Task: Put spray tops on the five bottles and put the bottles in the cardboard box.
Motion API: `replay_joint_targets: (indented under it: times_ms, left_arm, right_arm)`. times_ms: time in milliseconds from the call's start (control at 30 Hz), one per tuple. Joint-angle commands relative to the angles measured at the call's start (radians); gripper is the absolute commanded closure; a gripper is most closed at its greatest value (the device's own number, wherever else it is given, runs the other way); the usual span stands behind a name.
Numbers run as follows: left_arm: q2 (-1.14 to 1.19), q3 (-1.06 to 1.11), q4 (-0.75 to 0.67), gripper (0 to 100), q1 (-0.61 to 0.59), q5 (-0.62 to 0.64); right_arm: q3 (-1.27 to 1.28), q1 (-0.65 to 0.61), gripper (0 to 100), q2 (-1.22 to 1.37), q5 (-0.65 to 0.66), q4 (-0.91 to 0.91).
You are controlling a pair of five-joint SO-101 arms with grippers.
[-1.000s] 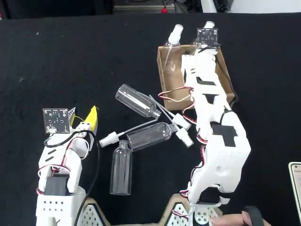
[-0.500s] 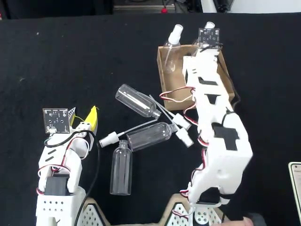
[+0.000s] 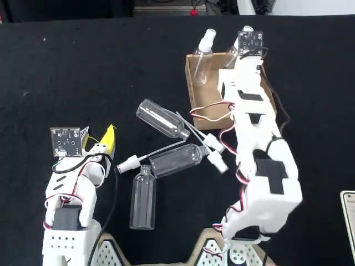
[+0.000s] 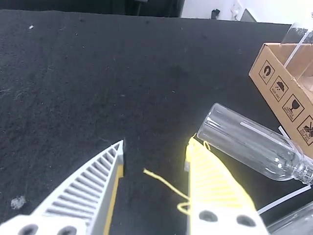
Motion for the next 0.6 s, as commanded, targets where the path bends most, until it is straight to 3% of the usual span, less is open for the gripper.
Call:
replay_joint_targets:
  times_ms: [0,267,400,567]
  left_arm:
    - [0.005,0.021,0.002,80,-0.004,0.011]
    - [0.003,0.021,0.002,80,-0.008,0.011]
    - [0.003,0.021,0.002,80,-0.008,0.011]
    - [0.003,0.021,0.002,80,-0.008,0.011]
  right_arm:
    - [-0.005,0.014,76.0,-0.122,-0.005,0.060]
    - [0.024,0.118,99.2,-0.140,-0.054,0.037]
    - [0.028,0.193,98.8,-0.133,-0.164,0.005]
    - [0.021,0.207,98.8,-0.091,-0.210,-0.044]
